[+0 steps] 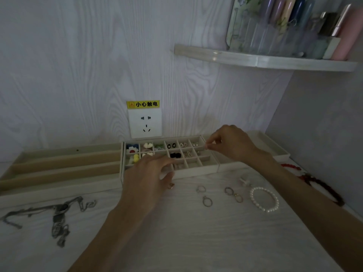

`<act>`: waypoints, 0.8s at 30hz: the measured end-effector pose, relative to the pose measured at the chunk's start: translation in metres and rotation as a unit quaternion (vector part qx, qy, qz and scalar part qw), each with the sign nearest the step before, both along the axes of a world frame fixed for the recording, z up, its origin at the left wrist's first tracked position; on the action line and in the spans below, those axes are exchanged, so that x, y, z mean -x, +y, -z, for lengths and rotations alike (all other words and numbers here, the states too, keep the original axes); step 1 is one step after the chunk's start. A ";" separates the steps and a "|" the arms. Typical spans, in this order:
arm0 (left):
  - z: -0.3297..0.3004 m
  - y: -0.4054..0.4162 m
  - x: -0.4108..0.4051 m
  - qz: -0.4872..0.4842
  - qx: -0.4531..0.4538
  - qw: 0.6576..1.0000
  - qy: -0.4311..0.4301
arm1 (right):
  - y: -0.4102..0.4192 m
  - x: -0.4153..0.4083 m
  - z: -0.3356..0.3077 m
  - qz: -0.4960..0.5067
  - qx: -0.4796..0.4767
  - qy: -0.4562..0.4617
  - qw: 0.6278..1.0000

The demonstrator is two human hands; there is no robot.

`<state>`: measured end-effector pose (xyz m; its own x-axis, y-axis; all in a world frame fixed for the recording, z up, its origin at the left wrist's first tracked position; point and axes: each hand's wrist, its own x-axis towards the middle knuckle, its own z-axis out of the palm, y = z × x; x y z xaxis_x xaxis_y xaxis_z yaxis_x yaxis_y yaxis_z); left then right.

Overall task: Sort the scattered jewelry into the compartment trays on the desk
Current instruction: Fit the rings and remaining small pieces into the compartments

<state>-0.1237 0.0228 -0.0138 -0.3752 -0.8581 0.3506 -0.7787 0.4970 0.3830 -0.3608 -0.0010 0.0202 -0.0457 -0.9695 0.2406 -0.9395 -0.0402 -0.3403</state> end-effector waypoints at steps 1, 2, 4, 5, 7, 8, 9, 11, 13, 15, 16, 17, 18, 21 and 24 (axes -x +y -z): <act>0.000 -0.001 -0.001 -0.002 -0.002 1.000 -0.012 | -0.005 -0.002 0.001 0.004 -0.007 0.027 1.000; 0.000 -0.002 -0.001 -0.004 -0.003 1.000 -0.023 | -0.009 -0.003 0.003 0.008 -0.015 0.052 0.999; 0.001 -0.004 -0.003 -0.011 -0.002 1.000 -0.027 | -0.015 -0.005 0.005 0.018 -0.030 0.087 0.996; 0.002 -0.005 -0.003 -0.015 -0.002 1.000 -0.024 | -0.017 -0.006 0.006 0.021 -0.034 0.097 0.994; 0.003 -0.005 -0.004 -0.016 -0.005 1.000 -0.016 | -0.020 -0.009 0.009 0.026 -0.040 0.113 0.992; 0.003 -0.005 -0.004 -0.015 -0.003 1.000 -0.014 | -0.020 -0.011 0.010 0.025 -0.043 0.127 0.991; 0.004 -0.004 -0.004 -0.013 0.001 1.000 -0.011 | -0.021 -0.013 0.011 0.024 -0.045 0.145 0.988; 0.003 -0.004 -0.004 -0.011 0.010 1.000 -0.003 | -0.021 -0.016 0.011 0.022 -0.043 0.178 0.983; 0.003 -0.004 -0.005 -0.010 0.010 1.000 0.007 | -0.022 -0.017 0.011 0.022 -0.039 0.192 0.980; 0.003 -0.004 -0.006 -0.009 0.014 1.000 0.008 | -0.023 -0.017 0.011 0.021 -0.043 0.193 0.980; 0.003 -0.005 -0.006 -0.008 0.017 1.000 0.008 | -0.024 -0.018 0.012 0.020 -0.046 0.194 0.980; 0.003 -0.004 -0.006 -0.008 0.019 1.000 0.006 | -0.025 -0.018 0.012 0.019 -0.050 0.196 0.979; 0.003 -0.004 -0.006 -0.007 0.020 1.000 0.003 | -0.025 -0.017 0.012 0.019 -0.055 0.198 0.978; 0.003 -0.004 -0.006 -0.008 0.019 1.000 -0.003 | -0.025 -0.016 0.012 0.020 -0.065 0.205 0.976; 0.003 -0.002 -0.006 -0.007 0.014 1.000 0.000 | -0.027 -0.016 0.012 0.017 -0.075 0.215 0.973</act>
<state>-0.1174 0.0203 -0.0169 -0.3623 -0.8537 0.3741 -0.7857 0.4957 0.3702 -0.3451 -0.0282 0.0081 -0.0055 -0.9950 0.0999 -0.9962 0.0141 0.0860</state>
